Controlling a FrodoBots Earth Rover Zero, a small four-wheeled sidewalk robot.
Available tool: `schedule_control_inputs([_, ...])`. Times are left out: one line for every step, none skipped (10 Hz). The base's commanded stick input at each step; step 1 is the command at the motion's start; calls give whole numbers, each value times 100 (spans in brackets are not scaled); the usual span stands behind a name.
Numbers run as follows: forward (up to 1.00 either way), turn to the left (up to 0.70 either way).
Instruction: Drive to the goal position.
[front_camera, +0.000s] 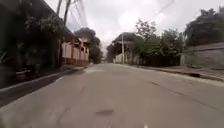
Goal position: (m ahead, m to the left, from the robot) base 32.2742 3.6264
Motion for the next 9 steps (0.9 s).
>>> schedule_control_inputs([85, 6])
schedule_control_inputs([85, 8])
schedule_control_inputs([85, 13])
schedule_control_inputs([85, 6])
schedule_control_inputs([85, 15])
schedule_control_inputs([85, 9])
schedule_control_inputs([85, 7])
schedule_control_inputs([85, 0])
schedule_control_inputs([85, 16])
